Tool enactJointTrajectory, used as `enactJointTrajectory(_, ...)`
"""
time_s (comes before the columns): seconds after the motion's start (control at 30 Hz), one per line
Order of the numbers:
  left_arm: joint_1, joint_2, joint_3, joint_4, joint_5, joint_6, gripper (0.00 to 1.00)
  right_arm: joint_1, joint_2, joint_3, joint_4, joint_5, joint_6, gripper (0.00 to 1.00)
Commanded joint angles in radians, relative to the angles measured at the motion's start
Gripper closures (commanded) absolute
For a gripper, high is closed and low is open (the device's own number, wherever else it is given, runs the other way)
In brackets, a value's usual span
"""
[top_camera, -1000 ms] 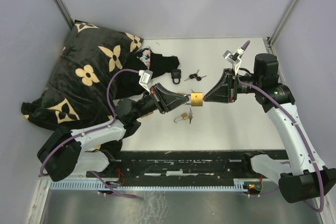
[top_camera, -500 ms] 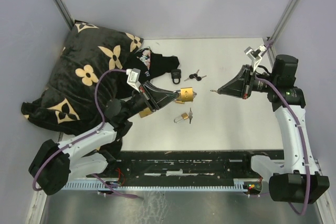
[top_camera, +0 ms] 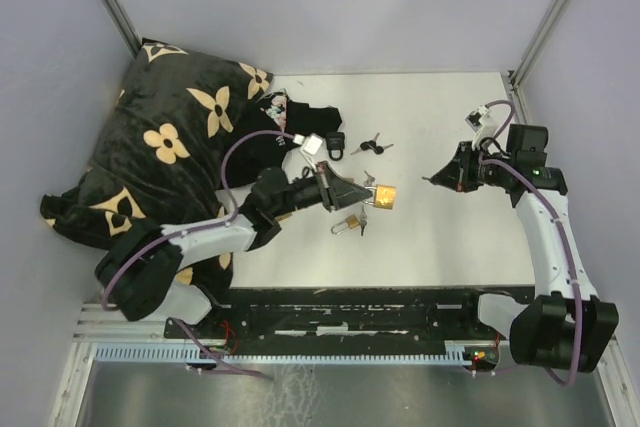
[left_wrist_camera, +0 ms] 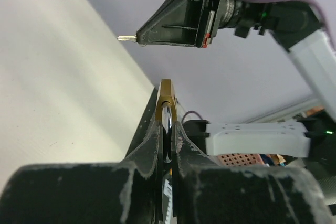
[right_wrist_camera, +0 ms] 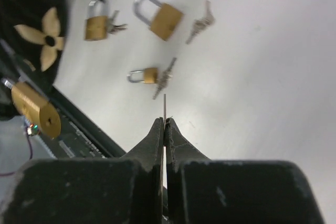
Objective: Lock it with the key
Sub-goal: Place the lock at the center of the board.
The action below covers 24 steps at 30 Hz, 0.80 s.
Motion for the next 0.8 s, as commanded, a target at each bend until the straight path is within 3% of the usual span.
enactJointTrajectory(0.0, -0.067, 0.213, 0.211, -0.059, -0.032, 0.072, 0.96, -0.029, 0.1, -0.064, 0.137, 0.281, 0.081, 0.98)
enactJointTrajectory(0.23, -0.147, 0.7, 0.643, -0.218, -0.031, 0.052, 0.96, -0.136, 0.359, -0.05, 0.168, 0.204, 0.137, 0.97)
enactJointTrajectory(0.33, -0.165, 0.835, 0.792, -0.335, -0.072, 0.083, 0.94, -0.159, 0.45, -0.028, 0.135, 0.193, 0.112, 0.97)
enactJointTrajectory(0.57, -0.168, 1.04, 1.023, -0.486, -0.08, 0.087, 0.9, -0.186, 0.501, -0.035, 0.164, 0.298, 0.114, 0.96)
enactJointTrajectory(0.63, -0.17, 1.069, 1.066, -0.522, -0.083, 0.092, 0.84, -0.193, 0.52, -0.039, 0.166, 0.315, 0.108, 0.95)
enactJointTrajectory(0.77, -0.171, 1.068, 1.09, -0.595, -0.13, 0.123, 0.63, -0.213, 0.558, -0.033, 0.157, 0.323, 0.102, 0.92)
